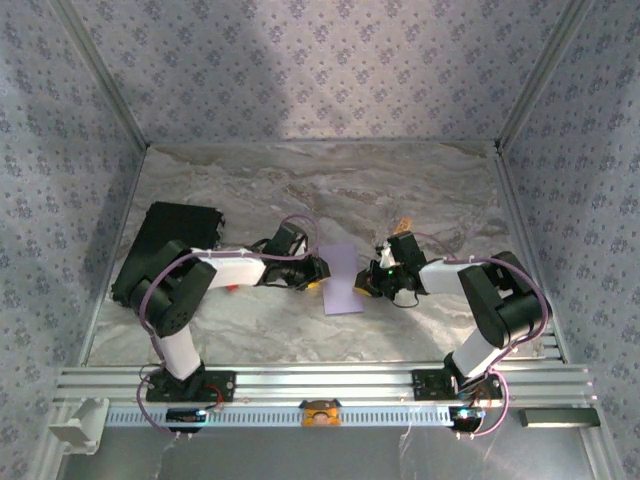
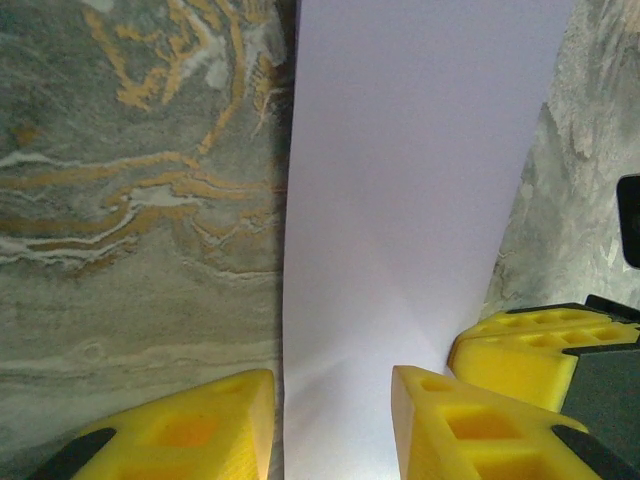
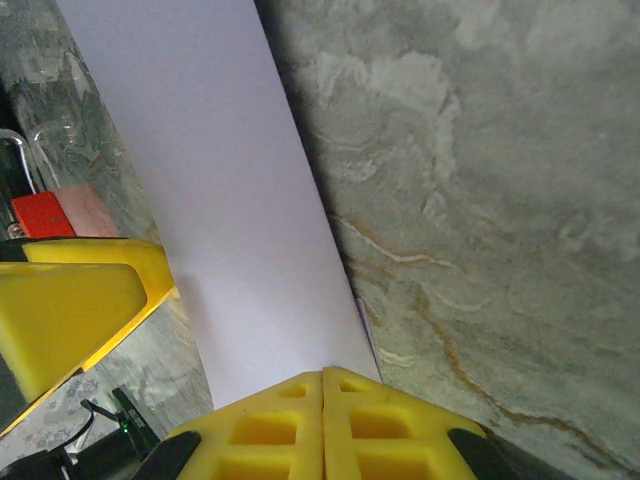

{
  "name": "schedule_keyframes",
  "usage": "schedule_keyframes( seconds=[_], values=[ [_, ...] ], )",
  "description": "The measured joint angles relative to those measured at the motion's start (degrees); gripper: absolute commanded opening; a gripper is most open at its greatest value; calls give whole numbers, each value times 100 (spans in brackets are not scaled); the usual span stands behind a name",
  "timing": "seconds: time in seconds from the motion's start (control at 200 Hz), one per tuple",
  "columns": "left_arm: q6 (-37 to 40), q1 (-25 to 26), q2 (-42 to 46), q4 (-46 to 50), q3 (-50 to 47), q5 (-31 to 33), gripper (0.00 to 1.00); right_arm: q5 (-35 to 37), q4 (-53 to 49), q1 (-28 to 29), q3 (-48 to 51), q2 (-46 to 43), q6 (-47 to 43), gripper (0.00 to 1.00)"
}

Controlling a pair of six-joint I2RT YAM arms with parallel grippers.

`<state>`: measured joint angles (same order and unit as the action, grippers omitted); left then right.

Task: Fold a paper plane with a square sheet of paper (pick it up from the middle)
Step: Third fold the triangle at the center of the table.

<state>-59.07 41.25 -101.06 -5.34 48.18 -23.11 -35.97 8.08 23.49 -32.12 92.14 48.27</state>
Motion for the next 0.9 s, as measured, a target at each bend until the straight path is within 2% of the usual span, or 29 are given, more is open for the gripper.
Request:
schedule_keyframes(
  seconds=[0.67, 0.899],
  values=[
    [-90, 76, -39, -310, 0, -179, 33, -98, 101, -50, 48, 15, 0, 9],
    [-105, 74, -37, -372, -28, -153, 35, -131, 111, -74, 59, 15, 0, 9]
  ],
)
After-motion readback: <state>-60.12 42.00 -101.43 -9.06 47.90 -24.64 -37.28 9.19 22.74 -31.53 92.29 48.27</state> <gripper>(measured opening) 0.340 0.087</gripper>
